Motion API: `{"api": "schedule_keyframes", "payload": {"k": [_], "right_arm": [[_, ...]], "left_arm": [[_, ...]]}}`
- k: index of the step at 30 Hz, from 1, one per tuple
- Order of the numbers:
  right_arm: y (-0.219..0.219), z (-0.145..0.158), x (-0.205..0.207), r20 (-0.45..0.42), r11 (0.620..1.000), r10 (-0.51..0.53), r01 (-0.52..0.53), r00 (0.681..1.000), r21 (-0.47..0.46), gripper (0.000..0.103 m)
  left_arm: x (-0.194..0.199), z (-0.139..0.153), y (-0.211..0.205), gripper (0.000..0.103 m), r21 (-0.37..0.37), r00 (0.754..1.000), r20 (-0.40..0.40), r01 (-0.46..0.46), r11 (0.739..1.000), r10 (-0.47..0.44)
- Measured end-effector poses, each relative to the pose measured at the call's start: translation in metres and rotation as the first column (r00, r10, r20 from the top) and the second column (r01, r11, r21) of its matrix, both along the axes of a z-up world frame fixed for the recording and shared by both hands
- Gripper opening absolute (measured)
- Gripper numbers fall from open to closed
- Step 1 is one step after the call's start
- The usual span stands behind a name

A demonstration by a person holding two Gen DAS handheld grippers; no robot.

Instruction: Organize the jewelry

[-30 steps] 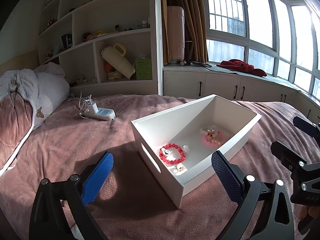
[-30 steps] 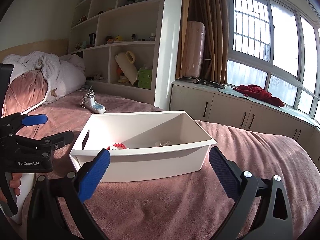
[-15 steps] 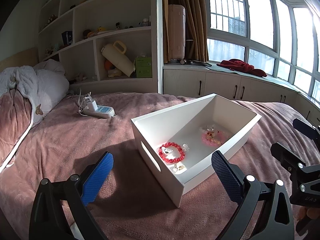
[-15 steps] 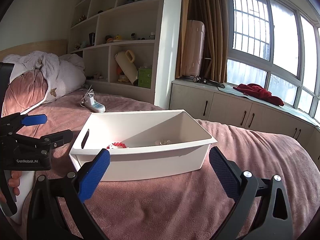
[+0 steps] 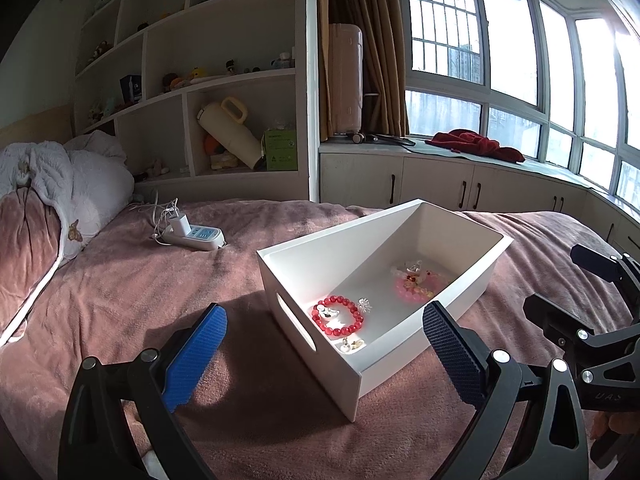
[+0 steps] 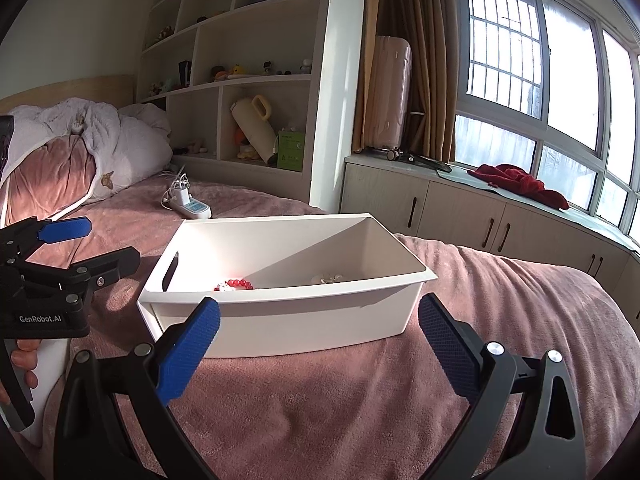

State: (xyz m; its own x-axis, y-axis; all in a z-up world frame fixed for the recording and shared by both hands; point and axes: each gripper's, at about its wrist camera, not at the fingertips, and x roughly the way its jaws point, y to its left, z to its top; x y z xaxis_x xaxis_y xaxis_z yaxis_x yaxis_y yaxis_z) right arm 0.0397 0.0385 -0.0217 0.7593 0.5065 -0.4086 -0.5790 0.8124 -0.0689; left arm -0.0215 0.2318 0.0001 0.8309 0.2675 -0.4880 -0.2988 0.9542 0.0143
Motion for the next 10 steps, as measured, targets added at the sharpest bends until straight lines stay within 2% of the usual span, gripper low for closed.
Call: {"api": "schedule_keyframes", "payload": {"k": [6,10], "right_arm": [[-0.0003,-0.0025,0.0006,-0.011,1.0,0.0,0.0,1.0,0.005,0.098],[0.0001,-0.0033,0.0007,-0.014,1.0,0.002,-0.002,1.0,0.001,0.098]], "left_arm": [[0.0079,-0.0026,-0.0039,0.099,0.026,0.999,-0.052,0.018,1.0,-0.017],[0.0062,-0.0017,-0.0059,0.099,0.035,0.999,-0.034,0.028,0.999,-0.027]]}}
